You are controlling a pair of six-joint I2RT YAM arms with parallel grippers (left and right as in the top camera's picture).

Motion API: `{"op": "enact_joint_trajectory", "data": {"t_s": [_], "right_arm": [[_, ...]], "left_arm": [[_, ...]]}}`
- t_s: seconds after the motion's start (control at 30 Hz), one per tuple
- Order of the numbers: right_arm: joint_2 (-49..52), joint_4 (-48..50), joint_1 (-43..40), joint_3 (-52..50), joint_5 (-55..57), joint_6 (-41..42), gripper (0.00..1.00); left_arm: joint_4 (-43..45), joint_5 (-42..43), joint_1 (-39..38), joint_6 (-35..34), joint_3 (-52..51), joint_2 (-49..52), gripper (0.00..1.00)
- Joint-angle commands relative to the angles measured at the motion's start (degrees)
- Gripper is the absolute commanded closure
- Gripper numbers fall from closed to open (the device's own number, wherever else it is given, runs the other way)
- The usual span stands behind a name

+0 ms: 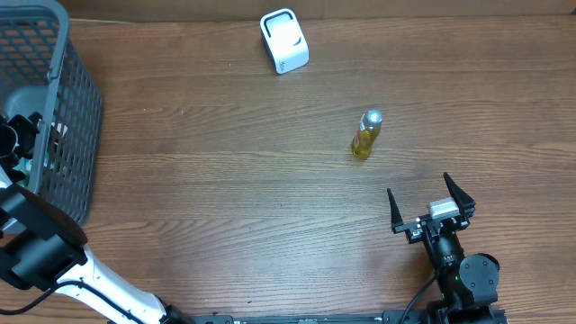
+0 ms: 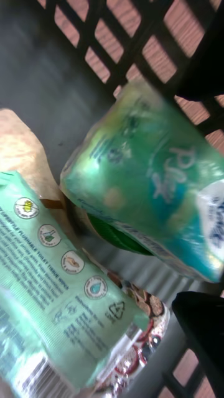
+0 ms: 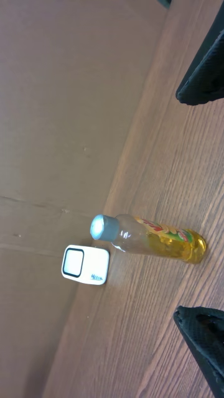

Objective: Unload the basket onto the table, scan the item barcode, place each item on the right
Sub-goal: 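Grasp the green-capped jar in the basket with the left gripper, then carry the green-capped jar toward the scanner with the left gripper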

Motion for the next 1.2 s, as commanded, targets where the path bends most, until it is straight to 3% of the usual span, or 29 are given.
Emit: {"op": "enact_joint_trajectory", "data": {"t_s": [0.0, 0.43, 0.9, 0.97, 1.03, 1.17], "right_arm": [[-0.42, 0.15, 0.22, -0.61, 0.09, 0.24, 0.00], [-0.42, 0.13, 0.22, -0.61, 0.11, 0.22, 0.00], [-0.42, 0.15, 0.22, -0.61, 0.09, 0.22, 0.00], [-0.42, 0.13, 0.22, -0.61, 0.09, 0.22, 0.00], [-0.42, 0.15, 0.22, -0.61, 0.09, 0.24, 0.00], [-0.42, 0.15, 0.22, -0.61, 0.11, 0.24, 0.00]], "left_arm": [[1.44, 0.85, 0.31, 1.11, -2.36, 0.46, 0.01], [5.75, 0.94, 0.31, 1.05, -7.41, 0.46, 0.00], [7.85, 0.83, 0.28, 1.07, -9.99, 0.68, 0.09], [7.89, 0.85, 0.28, 1.07, -10.10, 0.68, 0.13], [7.91, 1.03, 0.28, 1.07, -10.08, 0.66, 0.24], [7.91, 0.87, 0.31, 1.07, -10.10, 0.66, 0.25]]}}
